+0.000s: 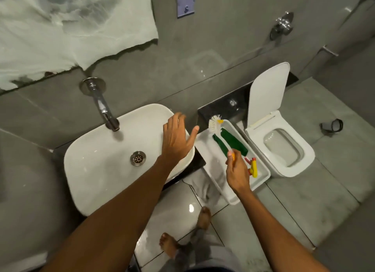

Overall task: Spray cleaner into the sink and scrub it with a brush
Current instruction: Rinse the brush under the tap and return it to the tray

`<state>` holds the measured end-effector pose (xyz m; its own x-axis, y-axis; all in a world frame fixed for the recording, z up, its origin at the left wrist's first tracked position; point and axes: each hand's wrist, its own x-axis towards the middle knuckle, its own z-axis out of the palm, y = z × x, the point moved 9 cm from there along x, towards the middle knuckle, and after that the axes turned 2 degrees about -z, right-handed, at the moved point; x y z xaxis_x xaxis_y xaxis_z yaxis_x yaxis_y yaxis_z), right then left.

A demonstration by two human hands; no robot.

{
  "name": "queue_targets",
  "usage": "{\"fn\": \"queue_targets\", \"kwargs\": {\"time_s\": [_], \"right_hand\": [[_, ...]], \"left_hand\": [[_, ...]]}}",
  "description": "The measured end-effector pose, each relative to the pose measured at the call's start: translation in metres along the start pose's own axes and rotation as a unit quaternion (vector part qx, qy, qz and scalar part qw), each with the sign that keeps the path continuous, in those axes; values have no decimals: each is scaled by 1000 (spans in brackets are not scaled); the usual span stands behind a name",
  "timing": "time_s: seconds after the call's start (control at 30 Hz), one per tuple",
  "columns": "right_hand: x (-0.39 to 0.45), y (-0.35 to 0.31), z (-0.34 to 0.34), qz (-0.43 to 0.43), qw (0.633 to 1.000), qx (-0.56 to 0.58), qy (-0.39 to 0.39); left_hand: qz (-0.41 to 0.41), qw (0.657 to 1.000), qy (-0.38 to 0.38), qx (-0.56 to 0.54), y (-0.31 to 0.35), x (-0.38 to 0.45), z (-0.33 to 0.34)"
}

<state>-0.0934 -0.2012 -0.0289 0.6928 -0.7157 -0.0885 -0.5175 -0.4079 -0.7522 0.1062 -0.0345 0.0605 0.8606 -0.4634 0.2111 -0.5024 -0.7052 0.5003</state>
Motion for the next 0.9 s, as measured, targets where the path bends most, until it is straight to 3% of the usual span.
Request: {"fn": "queue_targets", "kwargs": {"time_s": [0.23, 0.53, 0.9], "right_hand": [[35, 80, 59, 119, 985, -1, -125], [53, 148, 130, 137, 961, -104, -219], [57, 179, 161, 195, 967, 3, -166]], "left_hand": [[-26, 992, -113, 44, 0, -13, 92], [-43, 990, -89, 100, -6, -10, 116], [-72, 985, -100, 120, -11, -8, 121]]}}
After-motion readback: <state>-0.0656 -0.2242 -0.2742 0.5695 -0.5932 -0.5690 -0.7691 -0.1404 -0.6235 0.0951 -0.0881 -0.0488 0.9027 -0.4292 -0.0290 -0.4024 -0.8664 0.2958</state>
